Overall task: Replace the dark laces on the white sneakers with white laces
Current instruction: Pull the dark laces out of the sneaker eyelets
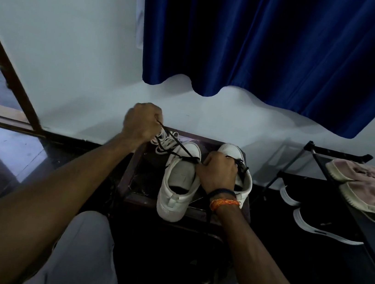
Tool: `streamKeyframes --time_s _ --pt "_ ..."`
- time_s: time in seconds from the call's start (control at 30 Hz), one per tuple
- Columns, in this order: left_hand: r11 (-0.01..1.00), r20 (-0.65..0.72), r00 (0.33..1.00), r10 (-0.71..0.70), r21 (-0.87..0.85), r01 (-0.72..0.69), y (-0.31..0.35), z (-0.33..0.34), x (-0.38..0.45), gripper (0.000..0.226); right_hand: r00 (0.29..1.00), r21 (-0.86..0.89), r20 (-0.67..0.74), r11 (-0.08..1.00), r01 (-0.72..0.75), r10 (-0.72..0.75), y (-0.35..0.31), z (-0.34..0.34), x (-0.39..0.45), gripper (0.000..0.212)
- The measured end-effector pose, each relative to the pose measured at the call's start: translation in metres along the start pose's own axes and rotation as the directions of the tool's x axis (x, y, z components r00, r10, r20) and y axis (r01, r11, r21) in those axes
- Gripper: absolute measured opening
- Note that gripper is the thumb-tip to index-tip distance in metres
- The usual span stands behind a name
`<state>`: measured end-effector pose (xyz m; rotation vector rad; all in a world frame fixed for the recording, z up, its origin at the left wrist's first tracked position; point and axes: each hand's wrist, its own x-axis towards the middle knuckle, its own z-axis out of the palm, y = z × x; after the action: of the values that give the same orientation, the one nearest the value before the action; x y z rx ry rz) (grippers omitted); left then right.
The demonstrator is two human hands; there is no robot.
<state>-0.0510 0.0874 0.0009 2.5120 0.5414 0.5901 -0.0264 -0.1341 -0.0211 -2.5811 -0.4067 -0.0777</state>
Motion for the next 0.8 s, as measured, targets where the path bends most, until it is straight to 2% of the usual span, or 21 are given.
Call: streamKeyframes --time_s 0.1,0.23,0.33,0.4,0.43,0.57,0.67,0.73,0.8 --pt "0.997 0.079 0.996 -0.033 0.073 0.027 -0.009 -0.012 -0.002 0.020 1.000 0.017 -0.014 1.000 -0.024 0.024 0.000 0.002 -0.002 0.013" --pt "0.978 0.212 0.956 0.202 0.004 -0.208 0.012 -0.003 -0.007 0.027 0.997 0.050 -0.007 0.996 -0.073 0.073 0.004 0.010 -0.006 0.026" --pt "0.911 0.363 0.840 0.404 -0.073 -0.407 0.038 0.015 -0.018 0.023 0.995 0.056 0.005 0.993 -0.103 0.103 0.005 0.016 -0.003 0.028" --pt "0.858 0.457 0.762 0.458 -0.002 -0.514 0.049 0.028 -0.026 0.019 0.995 0.032 0.004 0.995 -0.098 0.098 0.005 0.018 -0.001 0.027" --pt "0.831 0.470 0.746 0.471 0.047 -0.554 0.051 0.033 -0.029 0.016 0.995 0.031 0.002 0.995 -0.095 0.095 0.006 0.018 0.000 0.026" --pt "0.794 0.424 0.778 0.463 0.192 -0.577 0.055 0.047 -0.033 0.012 0.996 0.035 -0.002 0.995 -0.091 0.091 0.010 0.020 0.003 0.029" --pt "0.802 0.389 0.806 0.445 0.226 -0.552 0.054 0.050 -0.032 0.011 0.997 0.019 -0.008 0.997 -0.080 0.080 0.010 0.023 0.006 0.031" --pt "0.851 0.348 0.855 0.384 0.227 -0.474 0.052 0.044 -0.032 0.009 0.997 0.010 -0.003 0.997 -0.078 0.078 0.010 0.025 0.007 0.031" --pt "0.929 0.279 0.928 0.249 0.203 -0.310 0.041 0.034 -0.029 0.008 0.997 0.002 -0.006 0.997 -0.077 0.077 0.010 0.025 0.008 0.030"
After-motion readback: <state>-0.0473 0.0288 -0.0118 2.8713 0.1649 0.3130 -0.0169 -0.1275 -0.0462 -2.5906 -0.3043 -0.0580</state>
